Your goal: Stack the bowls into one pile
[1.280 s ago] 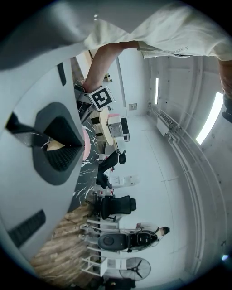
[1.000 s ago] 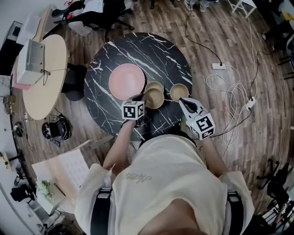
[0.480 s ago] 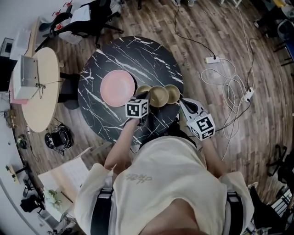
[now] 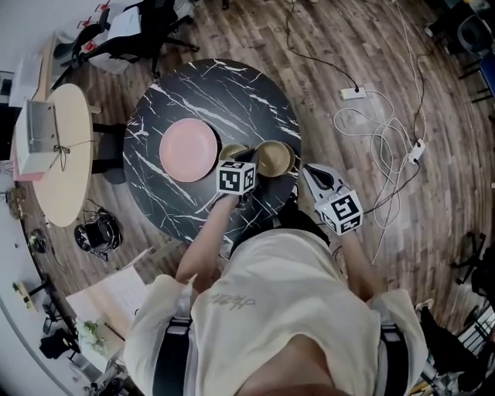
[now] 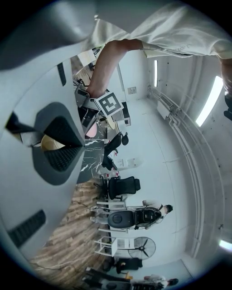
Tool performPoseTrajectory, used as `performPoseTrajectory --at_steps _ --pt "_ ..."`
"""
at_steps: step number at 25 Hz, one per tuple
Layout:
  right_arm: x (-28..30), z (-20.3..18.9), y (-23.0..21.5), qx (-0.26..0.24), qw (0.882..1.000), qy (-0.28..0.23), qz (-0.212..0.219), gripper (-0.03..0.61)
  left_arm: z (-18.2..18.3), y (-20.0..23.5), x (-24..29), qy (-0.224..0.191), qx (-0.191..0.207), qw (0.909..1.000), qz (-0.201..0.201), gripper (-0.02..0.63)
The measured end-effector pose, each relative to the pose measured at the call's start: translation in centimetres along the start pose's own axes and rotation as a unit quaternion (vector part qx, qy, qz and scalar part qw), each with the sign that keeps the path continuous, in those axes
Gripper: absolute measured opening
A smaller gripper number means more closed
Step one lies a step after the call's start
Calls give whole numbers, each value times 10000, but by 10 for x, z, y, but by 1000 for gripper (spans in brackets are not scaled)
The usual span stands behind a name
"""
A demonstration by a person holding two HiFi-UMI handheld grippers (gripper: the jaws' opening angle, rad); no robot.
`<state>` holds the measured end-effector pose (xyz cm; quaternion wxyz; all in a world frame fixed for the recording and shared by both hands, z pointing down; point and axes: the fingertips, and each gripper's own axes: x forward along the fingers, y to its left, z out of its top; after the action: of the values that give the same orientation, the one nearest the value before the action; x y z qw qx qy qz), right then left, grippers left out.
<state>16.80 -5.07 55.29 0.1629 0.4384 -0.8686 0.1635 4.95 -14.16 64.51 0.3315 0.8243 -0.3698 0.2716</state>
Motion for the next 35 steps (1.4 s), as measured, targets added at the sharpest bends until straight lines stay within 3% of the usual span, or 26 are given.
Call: performPoseTrajectory --at_steps 11,22,28,30,35 --pt "11 -6 -8 117 9996 95 218 6 -18 -8 31 330 -69 9994 -25 31" --pt "17 -15 -17 209 9992 172 304 6 -32 -7 47 600 170 9981 33 32" --pt "23 -13 -18 254 9990 167 324 6 -31 -6 50 553 305 9980 -13 34" --pt "24 -14 -16 243 9989 194 360 6 -29 -8 49 540 502 9973 -22 129" --pt "28 -14 -10 204 9985 222 447 5 -23 -2 40 431 674 9967 152 127"
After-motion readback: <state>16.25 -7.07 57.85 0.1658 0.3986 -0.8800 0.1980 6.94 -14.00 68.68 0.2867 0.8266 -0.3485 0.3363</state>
